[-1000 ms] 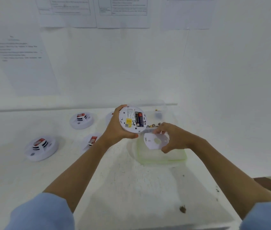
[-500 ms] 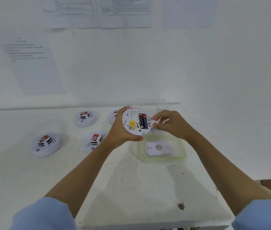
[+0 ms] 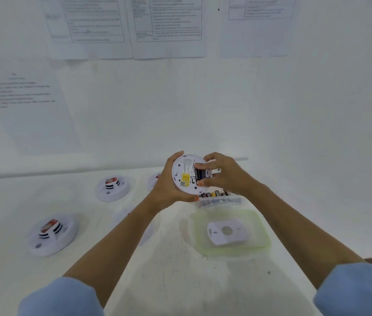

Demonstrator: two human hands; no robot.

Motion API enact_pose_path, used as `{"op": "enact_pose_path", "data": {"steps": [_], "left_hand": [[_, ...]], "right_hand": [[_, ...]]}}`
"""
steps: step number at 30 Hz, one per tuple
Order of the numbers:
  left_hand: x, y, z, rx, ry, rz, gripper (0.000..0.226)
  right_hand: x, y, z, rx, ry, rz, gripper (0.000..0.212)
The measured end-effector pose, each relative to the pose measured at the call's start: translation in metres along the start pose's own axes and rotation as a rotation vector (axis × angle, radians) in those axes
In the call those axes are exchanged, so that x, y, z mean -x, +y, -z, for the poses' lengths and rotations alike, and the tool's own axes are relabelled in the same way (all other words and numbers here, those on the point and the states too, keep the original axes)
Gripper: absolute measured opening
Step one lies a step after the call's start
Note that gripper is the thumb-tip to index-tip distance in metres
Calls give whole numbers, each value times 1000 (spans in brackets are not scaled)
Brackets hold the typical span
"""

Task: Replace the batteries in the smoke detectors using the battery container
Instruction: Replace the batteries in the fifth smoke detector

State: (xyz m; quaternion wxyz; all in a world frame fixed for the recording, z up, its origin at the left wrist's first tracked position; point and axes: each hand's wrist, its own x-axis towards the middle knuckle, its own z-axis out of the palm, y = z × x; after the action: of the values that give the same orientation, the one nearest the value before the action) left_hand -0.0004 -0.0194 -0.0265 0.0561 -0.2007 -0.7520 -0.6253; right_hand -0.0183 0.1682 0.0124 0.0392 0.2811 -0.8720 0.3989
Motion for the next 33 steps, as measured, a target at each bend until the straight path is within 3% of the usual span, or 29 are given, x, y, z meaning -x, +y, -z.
{"op": "enact_pose_path", "data": {"steps": [6, 10, 16, 23, 27, 33], "left_hand": [[-15, -11, 10, 22, -18, 20, 100], [-24, -19, 14, 29, -29, 20, 100], [-36, -27, 11, 44, -18, 35, 100], [-44, -35, 4, 48, -8, 67, 98], [-48, -37, 0, 36, -3, 70, 98], [-50, -39, -4, 41, 4, 88, 100]], "right_hand": [[-14, 14, -7, 375, -57, 141, 42], [-20, 28, -17, 609, 62, 375, 42], [-31, 45, -19, 681, 60, 481, 60], [-36, 71, -22, 766, 78, 529, 51], [-36, 75, -21, 768, 80, 510, 61], [-36, 76, -18, 826, 96, 558, 58]]}}
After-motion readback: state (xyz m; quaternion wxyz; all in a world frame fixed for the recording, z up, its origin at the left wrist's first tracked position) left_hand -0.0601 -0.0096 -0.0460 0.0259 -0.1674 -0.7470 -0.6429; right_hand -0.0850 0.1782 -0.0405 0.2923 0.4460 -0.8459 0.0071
